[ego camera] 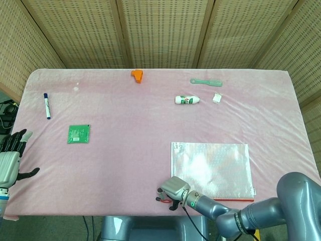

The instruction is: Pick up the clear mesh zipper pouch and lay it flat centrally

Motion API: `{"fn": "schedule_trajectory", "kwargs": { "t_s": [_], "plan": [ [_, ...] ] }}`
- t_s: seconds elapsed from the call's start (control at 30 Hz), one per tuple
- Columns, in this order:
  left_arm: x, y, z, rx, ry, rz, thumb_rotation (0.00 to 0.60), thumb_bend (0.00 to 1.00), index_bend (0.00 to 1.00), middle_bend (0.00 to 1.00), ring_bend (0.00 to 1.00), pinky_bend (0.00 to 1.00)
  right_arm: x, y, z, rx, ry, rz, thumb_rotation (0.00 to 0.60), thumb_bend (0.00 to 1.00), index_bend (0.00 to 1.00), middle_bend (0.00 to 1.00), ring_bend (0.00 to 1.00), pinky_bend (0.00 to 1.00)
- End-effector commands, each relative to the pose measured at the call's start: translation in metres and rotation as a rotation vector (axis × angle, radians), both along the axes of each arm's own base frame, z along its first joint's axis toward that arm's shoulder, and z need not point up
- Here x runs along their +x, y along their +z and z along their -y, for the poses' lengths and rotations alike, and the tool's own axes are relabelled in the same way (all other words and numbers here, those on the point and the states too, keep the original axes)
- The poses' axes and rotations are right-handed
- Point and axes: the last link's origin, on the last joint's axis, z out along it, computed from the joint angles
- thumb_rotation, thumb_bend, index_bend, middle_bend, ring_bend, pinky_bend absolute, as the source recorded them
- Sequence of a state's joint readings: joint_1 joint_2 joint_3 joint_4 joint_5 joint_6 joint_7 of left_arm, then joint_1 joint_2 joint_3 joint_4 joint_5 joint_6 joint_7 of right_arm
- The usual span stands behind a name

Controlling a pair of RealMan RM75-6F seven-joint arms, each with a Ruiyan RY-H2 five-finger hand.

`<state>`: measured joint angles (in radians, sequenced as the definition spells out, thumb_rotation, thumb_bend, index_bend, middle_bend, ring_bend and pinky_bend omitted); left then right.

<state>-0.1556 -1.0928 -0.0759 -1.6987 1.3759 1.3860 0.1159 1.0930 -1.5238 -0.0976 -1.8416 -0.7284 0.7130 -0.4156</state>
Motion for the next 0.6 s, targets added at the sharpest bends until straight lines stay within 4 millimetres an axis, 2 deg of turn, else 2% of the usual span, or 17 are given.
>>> {"fn": "schedule_trajectory", "kwargs": {
  "t_s": [0.03, 0.33, 0.6],
  "plan": [
    [0.0, 0.0, 0.0, 0.0, 0.0, 0.0, 0.6, 0.0, 0.0, 0.0, 0.0, 0.0, -0.0004, -0.0016, -0.0007, -0.016, 0.007, 0.003, 0.6, 0.41, 0.49, 0.96, 0.92, 1.0],
    [-0.0003, 0.0, -0.0007, 0.0, 0.001, 0.0, 0.6, 0.0, 0.0, 0.0, 0.0, 0.0, -0.0031, -0.0063, -0.0024, -0.023, 0.0, -0.004, 0.6, 0.42, 0.5, 0.96, 0.92, 1.0],
    [-0.0004, 0.0005, -0.0005, 0.002, 0.002, 0.001, 0.6, 0.0, 0.0, 0.0, 0.0, 0.0, -0.0016, -0.0101, -0.0043, -0.029, 0.003, 0.009, 0.6, 0.48, 0.55, 0.96, 0.92, 1.0]
  ]
}}
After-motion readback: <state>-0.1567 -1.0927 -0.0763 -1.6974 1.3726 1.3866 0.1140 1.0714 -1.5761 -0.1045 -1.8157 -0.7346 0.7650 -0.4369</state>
